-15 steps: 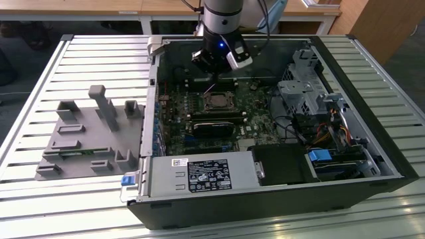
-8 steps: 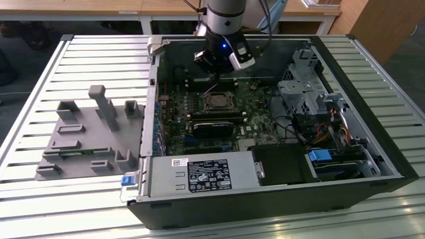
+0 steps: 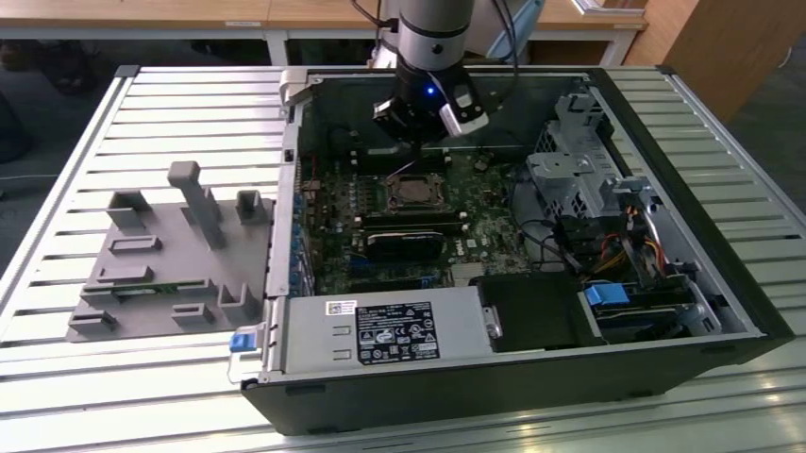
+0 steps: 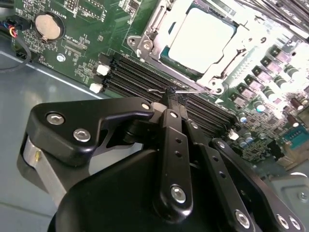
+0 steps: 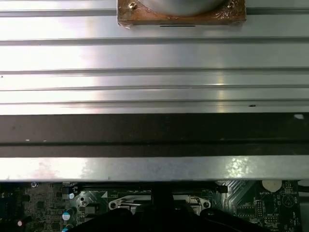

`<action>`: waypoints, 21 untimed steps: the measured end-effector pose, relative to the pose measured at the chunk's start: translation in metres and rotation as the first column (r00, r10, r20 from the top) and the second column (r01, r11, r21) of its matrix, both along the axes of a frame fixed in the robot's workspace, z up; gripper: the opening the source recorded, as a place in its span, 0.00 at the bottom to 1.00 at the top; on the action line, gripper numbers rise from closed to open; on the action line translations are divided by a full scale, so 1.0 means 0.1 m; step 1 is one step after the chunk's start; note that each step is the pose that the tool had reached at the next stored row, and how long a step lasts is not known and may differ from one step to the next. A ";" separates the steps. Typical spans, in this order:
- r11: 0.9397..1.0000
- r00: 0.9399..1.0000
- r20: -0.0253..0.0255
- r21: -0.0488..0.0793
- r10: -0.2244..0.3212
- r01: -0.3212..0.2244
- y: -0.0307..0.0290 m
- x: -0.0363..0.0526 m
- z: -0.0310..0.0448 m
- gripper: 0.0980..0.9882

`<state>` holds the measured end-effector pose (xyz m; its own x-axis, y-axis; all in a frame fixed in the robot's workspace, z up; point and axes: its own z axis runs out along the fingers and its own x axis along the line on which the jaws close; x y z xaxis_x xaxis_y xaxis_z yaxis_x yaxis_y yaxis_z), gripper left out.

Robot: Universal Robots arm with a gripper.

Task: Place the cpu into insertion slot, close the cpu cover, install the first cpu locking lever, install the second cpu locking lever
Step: 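Install the first cpu locking lever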

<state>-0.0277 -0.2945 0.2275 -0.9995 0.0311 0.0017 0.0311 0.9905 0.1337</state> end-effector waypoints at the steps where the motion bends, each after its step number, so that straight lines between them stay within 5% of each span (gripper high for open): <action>1: 1.000 1.000 0.000 0.000 0.000 0.000 0.000 0.009 -0.014 0.01; 21: 1.000 1.000 0.000 0.000 0.000 0.000 0.001 0.121 -0.155 0.01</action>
